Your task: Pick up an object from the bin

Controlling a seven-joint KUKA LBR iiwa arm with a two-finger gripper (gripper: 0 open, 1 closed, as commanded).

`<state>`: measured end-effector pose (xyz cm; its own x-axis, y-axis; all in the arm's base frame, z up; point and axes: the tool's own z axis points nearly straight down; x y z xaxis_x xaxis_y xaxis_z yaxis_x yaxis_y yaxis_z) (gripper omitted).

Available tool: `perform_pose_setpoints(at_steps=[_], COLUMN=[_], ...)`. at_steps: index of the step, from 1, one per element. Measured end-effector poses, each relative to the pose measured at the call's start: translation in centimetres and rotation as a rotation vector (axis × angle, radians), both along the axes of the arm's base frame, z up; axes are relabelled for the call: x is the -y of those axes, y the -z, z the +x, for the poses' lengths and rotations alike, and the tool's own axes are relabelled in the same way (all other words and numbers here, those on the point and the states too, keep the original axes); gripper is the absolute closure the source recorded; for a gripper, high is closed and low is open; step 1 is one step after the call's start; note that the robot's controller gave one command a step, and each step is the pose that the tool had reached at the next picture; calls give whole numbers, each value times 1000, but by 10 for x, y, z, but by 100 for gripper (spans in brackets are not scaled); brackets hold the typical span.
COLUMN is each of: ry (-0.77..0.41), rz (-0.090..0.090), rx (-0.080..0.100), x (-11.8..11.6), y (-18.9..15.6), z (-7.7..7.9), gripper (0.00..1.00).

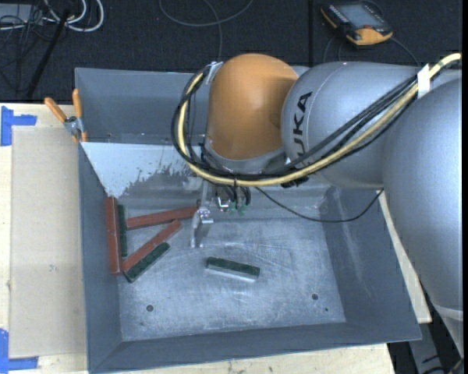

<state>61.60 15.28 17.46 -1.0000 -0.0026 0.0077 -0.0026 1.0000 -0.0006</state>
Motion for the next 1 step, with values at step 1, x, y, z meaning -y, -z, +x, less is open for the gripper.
perform_pose_setpoints(at_steps=[1], ry=[3], rz=[1], rx=[7], x=[1], y=[-5], z=[2], gripper=[0])
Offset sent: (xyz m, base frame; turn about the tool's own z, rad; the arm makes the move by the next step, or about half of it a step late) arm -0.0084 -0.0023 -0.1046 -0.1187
